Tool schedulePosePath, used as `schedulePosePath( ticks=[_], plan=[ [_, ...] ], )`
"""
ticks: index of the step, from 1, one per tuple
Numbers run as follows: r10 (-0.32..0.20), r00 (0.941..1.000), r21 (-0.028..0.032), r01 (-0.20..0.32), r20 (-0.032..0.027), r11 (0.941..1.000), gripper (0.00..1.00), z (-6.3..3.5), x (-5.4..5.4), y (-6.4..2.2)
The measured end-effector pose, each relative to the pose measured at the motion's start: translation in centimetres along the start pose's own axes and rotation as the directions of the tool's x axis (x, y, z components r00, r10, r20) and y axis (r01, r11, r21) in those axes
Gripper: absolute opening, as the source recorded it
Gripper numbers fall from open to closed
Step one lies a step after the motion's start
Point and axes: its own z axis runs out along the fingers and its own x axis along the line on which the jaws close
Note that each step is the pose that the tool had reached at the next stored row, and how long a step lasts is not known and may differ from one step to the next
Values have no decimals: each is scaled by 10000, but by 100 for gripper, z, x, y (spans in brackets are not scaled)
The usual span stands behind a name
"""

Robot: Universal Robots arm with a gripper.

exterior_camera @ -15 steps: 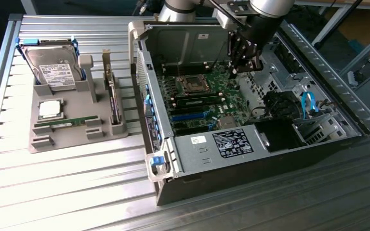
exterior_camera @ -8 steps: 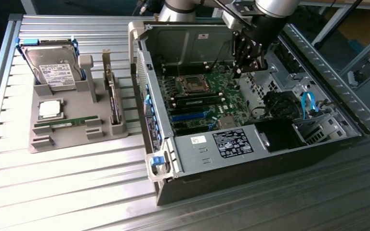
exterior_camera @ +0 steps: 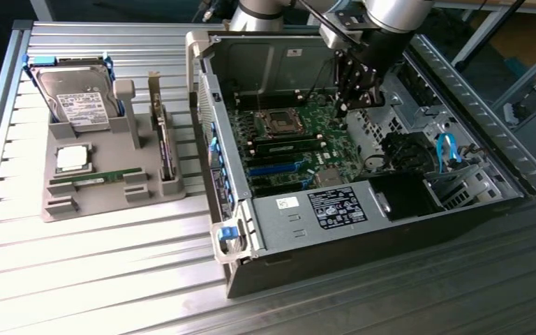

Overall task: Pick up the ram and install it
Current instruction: 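Press down the ram until it locks into place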

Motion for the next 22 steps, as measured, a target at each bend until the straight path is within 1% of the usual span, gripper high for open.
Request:
schedulePosePath(
  ticks=[4,6,13,17,22],
  plan=[
    [0,10000,0,0,0,10000,10,90,2,-1],
    [0,10000,0,0,-1,10000,10,151,4,-1],
    [0,10000,-1,0,-1,10000,10,295,7,-2],
    [0,10000,0,0,1,10000,10,432,10,-3],
    [0,10000,-1,0,-1,10000,10,539,13,-4]
  ],
)
